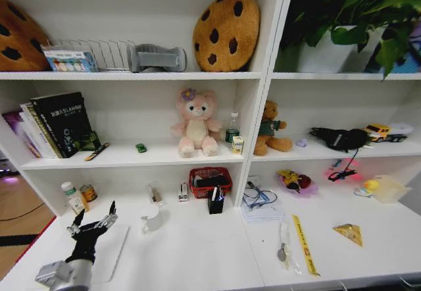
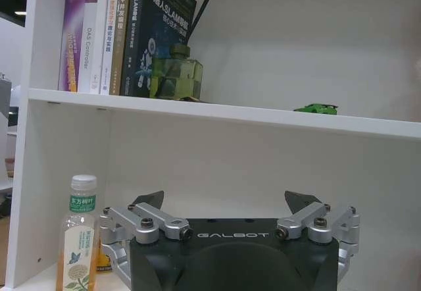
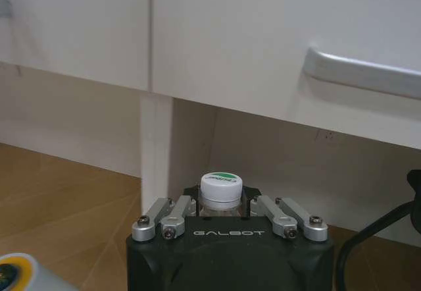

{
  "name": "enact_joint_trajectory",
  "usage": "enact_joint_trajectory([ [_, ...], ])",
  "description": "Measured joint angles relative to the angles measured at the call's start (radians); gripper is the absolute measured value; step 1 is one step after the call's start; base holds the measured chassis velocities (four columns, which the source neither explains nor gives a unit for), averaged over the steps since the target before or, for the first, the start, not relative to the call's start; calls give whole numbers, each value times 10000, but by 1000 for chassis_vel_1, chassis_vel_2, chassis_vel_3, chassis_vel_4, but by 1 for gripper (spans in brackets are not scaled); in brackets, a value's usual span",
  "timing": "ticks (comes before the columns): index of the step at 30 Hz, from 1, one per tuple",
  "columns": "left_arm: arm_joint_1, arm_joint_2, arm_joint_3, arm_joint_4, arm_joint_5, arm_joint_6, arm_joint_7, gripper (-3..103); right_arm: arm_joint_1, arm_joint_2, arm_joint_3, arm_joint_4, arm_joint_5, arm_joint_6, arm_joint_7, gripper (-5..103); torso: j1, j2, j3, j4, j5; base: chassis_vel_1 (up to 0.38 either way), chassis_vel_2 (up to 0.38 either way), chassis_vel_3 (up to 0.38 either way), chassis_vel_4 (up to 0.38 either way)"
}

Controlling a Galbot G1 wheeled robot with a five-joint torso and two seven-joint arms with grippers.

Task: Organize the objects on the table.

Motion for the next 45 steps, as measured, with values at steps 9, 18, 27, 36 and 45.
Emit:
enact_joint_trajectory([
  [9, -20, -41, 41, -8, 130, 156, -221, 100, 1572, -575, -311, -1387, 720, -119, -130, 30, 0, 0, 0, -1, 2, 0, 0, 0, 0],
  [18, 59, -50, 54, -27, 209, 207, -271, 100, 2764, -1045, -573, -2308, 1042, -208, -283, 30, 0, 0, 0, -1, 2, 0, 0, 0, 0],
  [27, 61, 19, 55, -87, 209, 283, -310, 100, 3461, -1025, -749, -2415, 1161, -499, -175, 33, 0, 0, -1, 1, 3, 0, 0, 0, 0],
  [36, 13, 64, 59, -98, 189, 290, -338, 100, 3271, -889, -814, -2188, 902, -430, -81, 71, 1, 0, -1, 2, 0, 0, 0, 0, 0],
  [45, -15, 35, 79, -39, 190, 258, -338, 100, 2073, -677, -796, -2268, -201, 355, -247, 97, 0, 1, -2, -3, 2, 0, 0, 0, 0],
])
